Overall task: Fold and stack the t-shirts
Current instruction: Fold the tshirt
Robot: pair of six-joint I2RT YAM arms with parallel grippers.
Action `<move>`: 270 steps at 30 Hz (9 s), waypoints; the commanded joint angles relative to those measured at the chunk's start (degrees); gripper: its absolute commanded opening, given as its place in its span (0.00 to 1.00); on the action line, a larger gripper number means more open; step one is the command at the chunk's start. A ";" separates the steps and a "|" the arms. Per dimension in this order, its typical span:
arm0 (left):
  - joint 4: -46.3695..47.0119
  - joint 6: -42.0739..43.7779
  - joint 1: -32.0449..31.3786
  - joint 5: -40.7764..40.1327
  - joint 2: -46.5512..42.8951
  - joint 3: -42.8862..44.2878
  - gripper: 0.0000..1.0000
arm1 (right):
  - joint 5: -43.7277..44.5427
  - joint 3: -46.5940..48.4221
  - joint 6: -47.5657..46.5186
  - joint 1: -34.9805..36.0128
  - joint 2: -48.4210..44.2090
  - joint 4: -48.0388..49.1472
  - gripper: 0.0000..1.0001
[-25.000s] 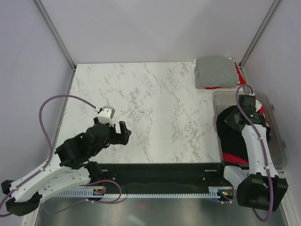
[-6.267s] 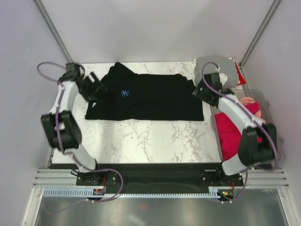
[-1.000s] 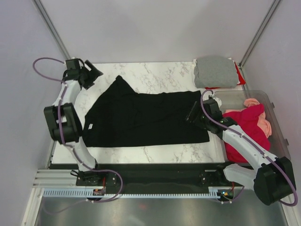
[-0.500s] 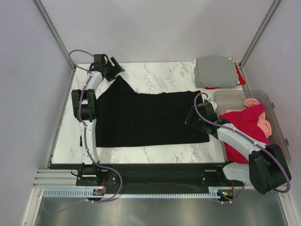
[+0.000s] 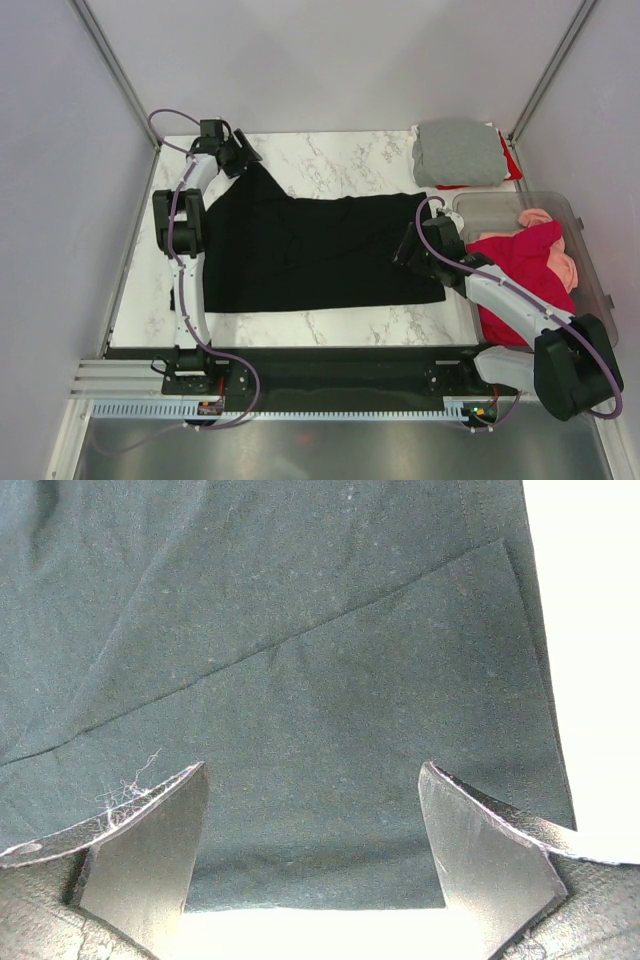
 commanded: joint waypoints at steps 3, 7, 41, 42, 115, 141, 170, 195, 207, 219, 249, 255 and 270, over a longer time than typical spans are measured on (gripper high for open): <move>0.01 4.43 -0.16 -1.28 -3.03 -0.82 0.69 | 1.26 -0.30 -0.17 0.28 -1.30 0.06 0.93; 0.36 3.91 -2.18 -0.74 -2.94 -0.29 0.63 | 2.31 -0.13 -0.43 0.37 -0.68 0.06 0.93; 9.42 0.92 1.95 1.63 -0.31 -7.15 0.02 | 11.99 60.86 -12.38 -13.78 57.84 -8.20 0.68; 9.33 1.18 1.77 1.46 -0.39 -7.06 0.02 | 11.98 61.04 -12.47 -14.83 57.94 -8.11 0.68; -11.40 -13.05 1.86 -13.93 -83.01 -74.63 0.02 | -3.66 17.28 -9.93 -16.24 15.93 3.31 0.00; -15.12 -12.88 2.04 -8.13 -95.69 -82.91 0.95 | -7.34 17.35 -10.36 -12.66 9.49 -0.56 0.85; -0.09 -18.17 -8.50 -3.41 -13.71 -21.73 0.89 | -21.50 -1.82 21.90 31.98 22.09 20.99 0.84; -20.81 -4.17 -12.47 -11.03 -81.02 -64.03 0.95 | -3.58 3.21 23.10 43.15 6.43 -1.18 0.86; -27.32 -19.55 -25.12 -17.35 -99.09 -83.69 0.90 | 5.82 -0.12 33.58 56.79 16.62 9.53 0.75; -28.46 -34.23 -42.07 -26.22 -99.45 -92.93 0.83 | 10.58 -5.75 32.62 55.39 13.03 13.16 0.26; -23.89 -40.48 -54.83 -24.47 -100.50 -100.58 0.69 | 19.46 0.67 29.89 53.19 -5.87 -2.58 0.00; -24.07 -42.94 -54.92 -26.05 -103.31 -101.45 0.62 | 19.37 -0.74 30.51 52.93 -6.92 -2.49 0.00; -20.29 -41.89 -55.09 -29.22 -94.79 -98.73 0.52 | 18.31 -0.92 29.98 51.26 -7.36 -2.14 0.00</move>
